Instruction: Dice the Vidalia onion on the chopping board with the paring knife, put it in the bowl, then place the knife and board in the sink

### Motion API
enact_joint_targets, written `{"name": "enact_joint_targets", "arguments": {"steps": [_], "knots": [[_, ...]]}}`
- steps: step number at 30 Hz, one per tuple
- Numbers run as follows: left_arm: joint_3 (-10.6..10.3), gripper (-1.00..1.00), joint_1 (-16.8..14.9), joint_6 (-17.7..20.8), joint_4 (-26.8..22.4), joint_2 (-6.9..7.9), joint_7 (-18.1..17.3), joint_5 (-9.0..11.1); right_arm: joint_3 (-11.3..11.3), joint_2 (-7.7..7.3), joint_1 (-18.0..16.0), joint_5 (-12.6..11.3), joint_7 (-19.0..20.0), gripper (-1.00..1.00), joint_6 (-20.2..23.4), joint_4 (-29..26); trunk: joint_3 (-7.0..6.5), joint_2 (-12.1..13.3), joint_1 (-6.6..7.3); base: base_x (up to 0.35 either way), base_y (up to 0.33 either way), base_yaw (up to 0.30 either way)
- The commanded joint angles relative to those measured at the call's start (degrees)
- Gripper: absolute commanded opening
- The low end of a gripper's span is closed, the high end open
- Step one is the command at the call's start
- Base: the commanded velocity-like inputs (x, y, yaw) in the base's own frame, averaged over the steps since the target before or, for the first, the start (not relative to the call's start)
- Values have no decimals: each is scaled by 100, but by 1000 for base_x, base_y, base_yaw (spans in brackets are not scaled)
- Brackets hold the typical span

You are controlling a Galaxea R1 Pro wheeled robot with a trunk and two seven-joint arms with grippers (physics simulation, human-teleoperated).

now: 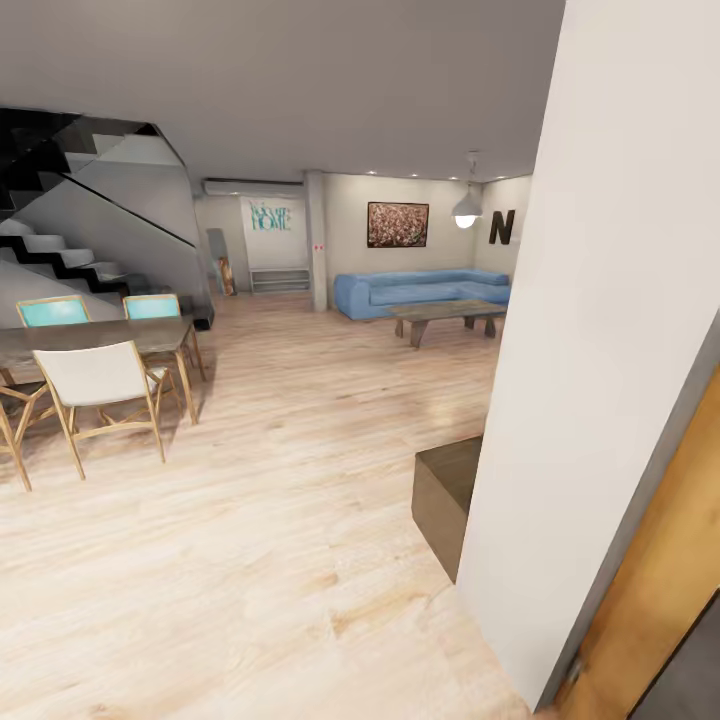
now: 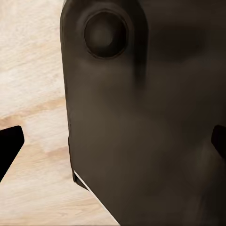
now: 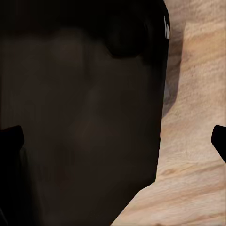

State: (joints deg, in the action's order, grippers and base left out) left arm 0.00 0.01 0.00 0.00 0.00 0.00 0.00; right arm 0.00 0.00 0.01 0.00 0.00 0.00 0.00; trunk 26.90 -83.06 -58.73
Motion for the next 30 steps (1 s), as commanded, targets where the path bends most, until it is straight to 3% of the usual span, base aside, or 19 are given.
{"name": "enact_joint_targets", "arguments": {"steps": [1, 10, 19, 30], "knots": [[33, 100, 26, -26, -33, -3, 0, 16, 9, 33, -34, 9, -17, 100, -22, -33, 3, -2, 0, 0, 0, 0], [19, 100, 33, -188, -217, -17, 3, 17, 9, 210, -61, 5, -18, 100, -34, -183, 3, -2, 0, 0, 0, 0], [34, 100, 29, -371, -508, -12, 17, 18, 9, 210, -62, 6, -29, 100, -220, -402, 3, -2, 0, 0, 0, 0], [55, 100, 26, -342, -862, 137, 142, 23, 18, 170, -62, 51, -349, 100, -573, -757, 3, -2, 0, 0, 0, 0]]}}
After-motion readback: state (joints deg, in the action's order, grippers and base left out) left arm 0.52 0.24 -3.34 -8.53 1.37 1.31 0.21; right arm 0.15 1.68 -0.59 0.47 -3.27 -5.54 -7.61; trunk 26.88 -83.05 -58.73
